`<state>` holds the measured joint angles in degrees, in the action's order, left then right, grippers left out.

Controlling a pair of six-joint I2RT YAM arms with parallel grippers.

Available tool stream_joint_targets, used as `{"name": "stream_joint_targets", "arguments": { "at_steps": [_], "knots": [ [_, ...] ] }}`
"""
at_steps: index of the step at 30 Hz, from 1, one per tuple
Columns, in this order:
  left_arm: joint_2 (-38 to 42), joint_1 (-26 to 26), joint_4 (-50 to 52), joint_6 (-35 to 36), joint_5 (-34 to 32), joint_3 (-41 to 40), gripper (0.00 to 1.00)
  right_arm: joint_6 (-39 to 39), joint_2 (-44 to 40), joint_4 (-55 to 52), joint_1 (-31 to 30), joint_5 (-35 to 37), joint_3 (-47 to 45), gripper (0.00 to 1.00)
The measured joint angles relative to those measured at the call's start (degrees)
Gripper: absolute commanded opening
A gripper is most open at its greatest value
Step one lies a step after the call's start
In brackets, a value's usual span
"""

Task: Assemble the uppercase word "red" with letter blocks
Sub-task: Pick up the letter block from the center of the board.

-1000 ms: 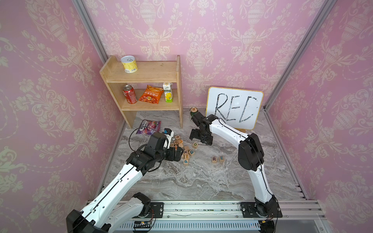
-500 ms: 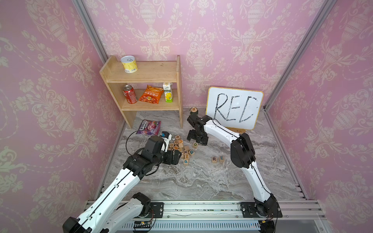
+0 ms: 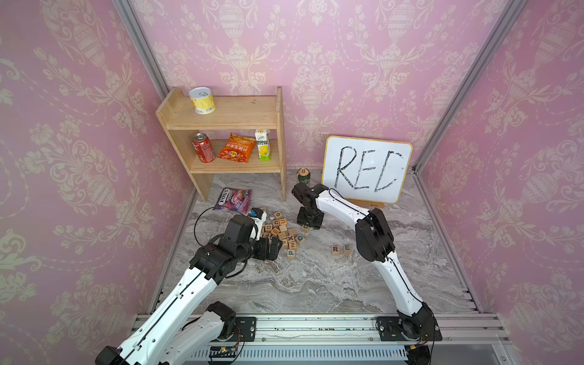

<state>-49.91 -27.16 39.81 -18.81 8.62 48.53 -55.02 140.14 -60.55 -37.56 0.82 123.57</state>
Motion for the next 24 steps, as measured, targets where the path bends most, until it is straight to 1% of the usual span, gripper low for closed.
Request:
{"name": "stream_joint_targets", "arguments": {
  "at_steps": [4, 5, 7, 9, 10, 13, 17, 22, 24],
  "knots": [
    [0.0, 0.1, 0.2, -0.1, 0.0, -0.2, 0.99, 0.6, 0.0, -0.2, -0.2, 0.6, 0.0, 0.31],
    [0.0, 0.1, 0.2, -0.1, 0.0, -0.3, 0.99, 0.8, 0.0, -0.3, -0.3, 0.7, 0.0, 0.31],
    [0.0, 0.1, 0.2, -0.1, 0.0, -0.3, 0.99, 1.0, 0.0, -0.3, -0.4, 0.7, 0.0, 0.37],
    [-0.1, 0.1, 0.1, -0.1, 0.1, -0.3, 0.99, 1.0, 0.0, -0.3, -0.5, 0.7, 0.0, 0.48],
    [-0.1, 0.1, 0.1, -0.1, 0.1, -0.4, 0.99, 1.0, 0.0, -0.4, -0.5, 0.7, 0.0, 0.49],
    [-0.5, 0.1, 0.1, -0.1, 0.3, -0.4, 0.99, 1.5, 0.0, -0.7, -0.5, 0.7, -0.1, 0.5],
    [-1.1, 0.2, 0.0, -0.1, 0.9, -0.4, 0.99, 1.9, -0.7, -0.1, -0.5, 0.7, -1.6, 0.54],
    [-1.3, 0.4, -0.8, -0.2, 1.5, -0.4, 0.99, 2.8, -2.1, 0.3, -0.7, 0.8, -4.2, 0.53],
    [-1.4, 0.4, -1.4, -0.2, 1.6, -0.5, 0.99, 3.2, -2.4, 0.5, -0.9, 1.2, -5.0, 0.5]
  ]
}}
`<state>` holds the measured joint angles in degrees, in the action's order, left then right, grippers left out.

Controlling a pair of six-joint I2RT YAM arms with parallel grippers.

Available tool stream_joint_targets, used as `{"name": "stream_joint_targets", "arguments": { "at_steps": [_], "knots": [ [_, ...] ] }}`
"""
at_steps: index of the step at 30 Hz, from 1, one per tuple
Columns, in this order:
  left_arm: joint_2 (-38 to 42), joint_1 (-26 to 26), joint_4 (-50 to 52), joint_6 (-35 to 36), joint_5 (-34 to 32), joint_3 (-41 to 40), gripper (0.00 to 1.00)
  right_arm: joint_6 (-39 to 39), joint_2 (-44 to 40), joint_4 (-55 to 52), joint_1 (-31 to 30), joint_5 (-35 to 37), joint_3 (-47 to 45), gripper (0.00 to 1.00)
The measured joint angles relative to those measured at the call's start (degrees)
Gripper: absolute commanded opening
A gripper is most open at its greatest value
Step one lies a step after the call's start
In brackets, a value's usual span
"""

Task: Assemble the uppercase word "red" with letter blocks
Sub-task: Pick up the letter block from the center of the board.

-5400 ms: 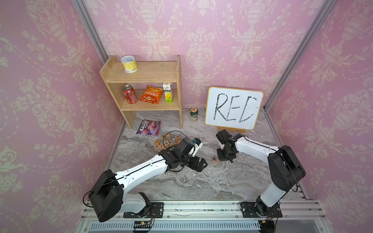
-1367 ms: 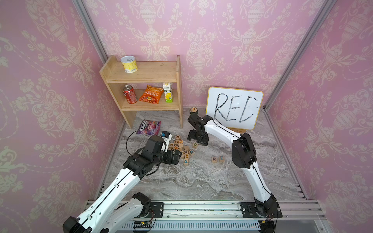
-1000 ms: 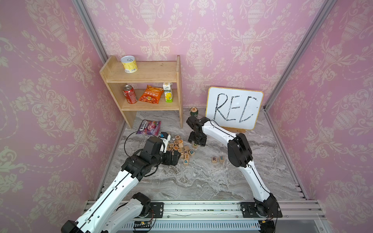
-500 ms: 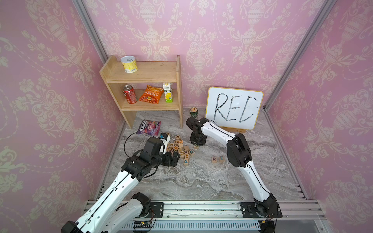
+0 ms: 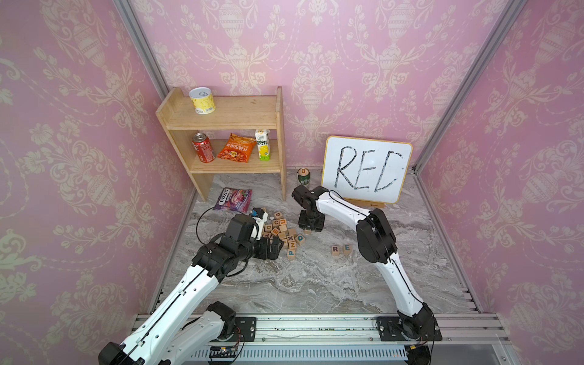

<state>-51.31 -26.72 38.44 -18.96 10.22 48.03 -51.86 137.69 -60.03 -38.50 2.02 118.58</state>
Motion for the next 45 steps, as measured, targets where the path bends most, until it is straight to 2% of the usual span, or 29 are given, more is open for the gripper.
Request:
{"name": "stream_joint_targets", "arguments": {
  "at_steps": [5, 7, 9, 12, 30, 45],
  "knots": [
    [-1.0, 0.0, -0.9, 0.0, 0.5, -0.2, 0.99, 0.9, -0.7, 0.4, -0.3, 0.5, -1.2, 0.43],
    [-1.4, 0.0, -1.2, 0.0, 0.9, -0.3, 0.99, 1.2, -0.8, 0.3, -0.3, 0.5, -1.3, 0.34],
    [-1.7, 0.0, -1.5, 0.0, 1.2, -0.3, 0.99, 1.6, -0.8, 0.3, -0.3, 0.6, -1.4, 0.21],
    [-2.1, 0.0, -1.6, 0.0, 1.5, -0.3, 0.99, 2.4, -0.9, 0.2, -0.3, 0.6, -1.4, 0.12],
    [-4.8, 0.0, -3.7, 0.0, 4.1, -0.2, 0.99, 10.6, -7.1, -0.9, -0.7, 0.3, -2.7, 0.1],
    [-8.3, 0.0, -6.1, -0.2, 7.6, 0.0, 0.99, 19.2, -13.6, -1.7, -0.9, -2.2, -7.9, 0.1]
  ]
}}
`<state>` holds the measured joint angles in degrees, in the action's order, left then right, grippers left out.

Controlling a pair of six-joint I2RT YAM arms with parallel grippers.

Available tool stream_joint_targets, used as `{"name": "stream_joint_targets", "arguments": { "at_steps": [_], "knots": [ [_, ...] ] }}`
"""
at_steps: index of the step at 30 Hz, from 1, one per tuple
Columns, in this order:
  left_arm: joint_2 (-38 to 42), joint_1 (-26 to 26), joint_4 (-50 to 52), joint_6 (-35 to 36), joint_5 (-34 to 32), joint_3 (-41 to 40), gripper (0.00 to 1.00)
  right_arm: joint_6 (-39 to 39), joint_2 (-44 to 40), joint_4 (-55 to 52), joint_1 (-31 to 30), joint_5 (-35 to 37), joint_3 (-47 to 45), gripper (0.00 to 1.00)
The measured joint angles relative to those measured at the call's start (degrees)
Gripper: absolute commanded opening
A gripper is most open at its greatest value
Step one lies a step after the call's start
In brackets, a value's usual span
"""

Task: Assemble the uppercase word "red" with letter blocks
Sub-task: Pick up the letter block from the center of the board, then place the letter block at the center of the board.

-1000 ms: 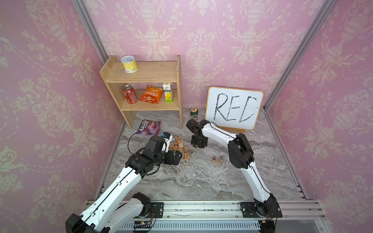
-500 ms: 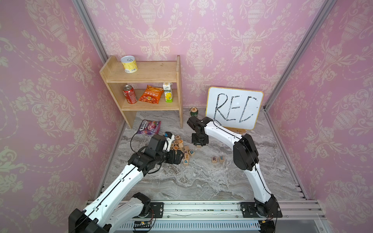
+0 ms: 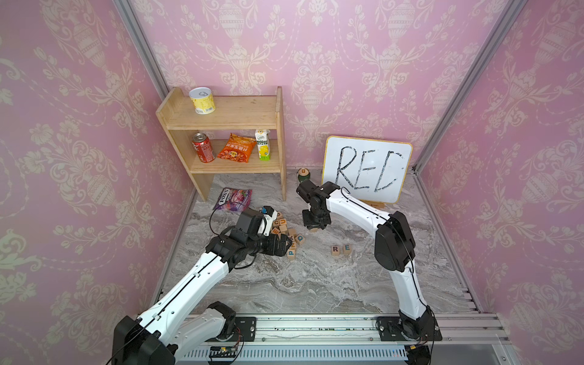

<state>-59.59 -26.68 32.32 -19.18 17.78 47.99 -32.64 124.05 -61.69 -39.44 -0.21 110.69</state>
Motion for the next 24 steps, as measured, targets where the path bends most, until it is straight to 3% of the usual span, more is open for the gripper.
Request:
{"name": "stream_joint_targets", "arguments": {
  "at_steps": [24],
  "knots": [
    [-5.4, -0.1, -6.2, -5.1, 4.9, 1.0, 0.99, 7.2, -15.1, -0.3, -0.5, -0.4, -17.1, 0.11]
  ]
}}
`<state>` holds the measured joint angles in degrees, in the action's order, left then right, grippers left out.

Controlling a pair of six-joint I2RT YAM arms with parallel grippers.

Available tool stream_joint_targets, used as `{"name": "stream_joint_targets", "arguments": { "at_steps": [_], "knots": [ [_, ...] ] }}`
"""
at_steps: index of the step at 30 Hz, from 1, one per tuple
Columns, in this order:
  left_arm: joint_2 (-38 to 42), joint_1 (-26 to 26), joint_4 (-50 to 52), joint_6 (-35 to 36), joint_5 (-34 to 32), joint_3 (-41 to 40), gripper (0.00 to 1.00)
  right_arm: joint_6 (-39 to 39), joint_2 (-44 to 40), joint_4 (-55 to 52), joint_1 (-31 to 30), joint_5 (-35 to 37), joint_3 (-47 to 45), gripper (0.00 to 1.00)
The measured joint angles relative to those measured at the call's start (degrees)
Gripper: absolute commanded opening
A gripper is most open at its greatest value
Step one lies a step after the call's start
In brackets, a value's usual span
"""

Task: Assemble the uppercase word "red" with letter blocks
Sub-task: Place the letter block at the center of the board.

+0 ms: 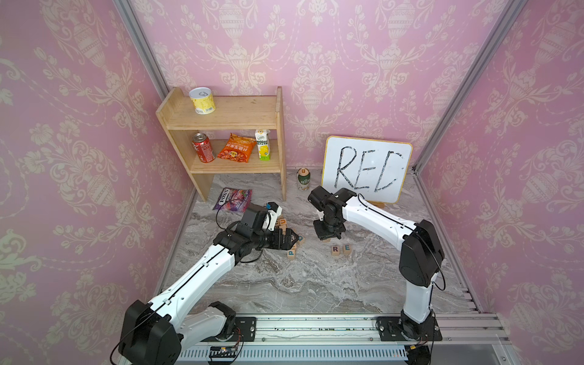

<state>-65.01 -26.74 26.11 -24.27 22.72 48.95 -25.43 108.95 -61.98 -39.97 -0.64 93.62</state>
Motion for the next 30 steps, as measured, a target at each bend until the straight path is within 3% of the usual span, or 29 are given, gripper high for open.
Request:
{"name": "stream_joint_targets", "arguments": {
  "at_steps": [21, 30],
  "knots": [
    [-8.4, -9.1, -7.1, -4.3, -0.7, 1.5, 0.99, 0.0, -8.2, 1.9, 0.1, 1.6, -11.2, 0.12],
    [-12.1, -12.1, -9.7, -5.5, -1.0, 2.5, 0.99, 0.0, -11.0, 3.3, 2.8, 1.5, -16.3, 0.12]
  ]
}}
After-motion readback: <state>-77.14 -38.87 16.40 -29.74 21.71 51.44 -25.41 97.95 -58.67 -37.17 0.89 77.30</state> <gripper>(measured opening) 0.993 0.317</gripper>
